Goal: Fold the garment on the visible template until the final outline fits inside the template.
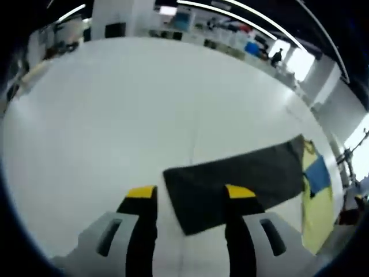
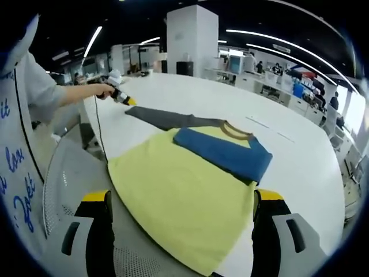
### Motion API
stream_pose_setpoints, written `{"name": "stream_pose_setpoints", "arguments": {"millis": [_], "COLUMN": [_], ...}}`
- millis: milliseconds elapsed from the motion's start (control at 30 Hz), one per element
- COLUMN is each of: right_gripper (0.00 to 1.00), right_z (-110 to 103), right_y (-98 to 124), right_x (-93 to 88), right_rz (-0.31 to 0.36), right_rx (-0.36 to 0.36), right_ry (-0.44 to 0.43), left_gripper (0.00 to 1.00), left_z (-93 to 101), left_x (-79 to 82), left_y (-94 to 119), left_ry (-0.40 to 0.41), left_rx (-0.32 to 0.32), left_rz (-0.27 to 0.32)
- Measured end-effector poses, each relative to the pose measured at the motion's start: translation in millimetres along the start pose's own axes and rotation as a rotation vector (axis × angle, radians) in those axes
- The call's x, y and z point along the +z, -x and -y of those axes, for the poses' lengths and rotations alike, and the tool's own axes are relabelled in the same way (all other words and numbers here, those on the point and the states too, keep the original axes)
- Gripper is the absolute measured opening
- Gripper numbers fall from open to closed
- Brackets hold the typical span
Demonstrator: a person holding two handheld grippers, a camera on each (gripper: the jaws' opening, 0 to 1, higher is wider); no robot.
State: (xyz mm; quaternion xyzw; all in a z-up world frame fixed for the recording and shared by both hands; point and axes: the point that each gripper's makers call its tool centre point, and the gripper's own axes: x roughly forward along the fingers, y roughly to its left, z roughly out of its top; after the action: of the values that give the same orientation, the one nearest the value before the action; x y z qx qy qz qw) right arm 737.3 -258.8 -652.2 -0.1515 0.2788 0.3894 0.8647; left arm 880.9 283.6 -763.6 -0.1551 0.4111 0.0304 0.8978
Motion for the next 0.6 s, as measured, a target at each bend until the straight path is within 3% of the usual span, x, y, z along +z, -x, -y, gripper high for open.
{"name": "stream_pose_setpoints", "arguments": {"millis": [100, 233, 267, 400, 600], "right_gripper": [1.00, 1.00, 1.00, 1.00, 1.00], "right_z": [1.3, 1.2, 1.2, 1.8, 4.1], "right_y": [0.1, -0.7, -0.9, -1.6, -1.0], "right_x": [0.1, -0.2, -0.3, -1.0, -2.1], "right_rz": [0.001, 0.000, -0.001, -0.002, -0.003], "right_rx": [-0.006, -0.003, -0.003, 0.000, 0.000], "right_ry": [-0.004, -0.005, -0.005, -0.005, -0.005], "left_gripper": [0.41, 0.42, 0.41, 0.36, 0.29], "left_z": [-5.0, -14.1, -16.5, -14.5, -9.1], "left_x": [-2.7, -6.5, -3.4, -5.0, -7.3], "left_y": [-2.1, -7.4, -7.3, -10.5, -13.7], "left_ry": [-0.027, -0.007, -0.020, -0.031, -0.110], "left_rx": [0.027, 0.047, 0.060, 0.072, 0.105], "left_rz": [-0.020, -0.044, -0.027, -0.040, -0.060]}}
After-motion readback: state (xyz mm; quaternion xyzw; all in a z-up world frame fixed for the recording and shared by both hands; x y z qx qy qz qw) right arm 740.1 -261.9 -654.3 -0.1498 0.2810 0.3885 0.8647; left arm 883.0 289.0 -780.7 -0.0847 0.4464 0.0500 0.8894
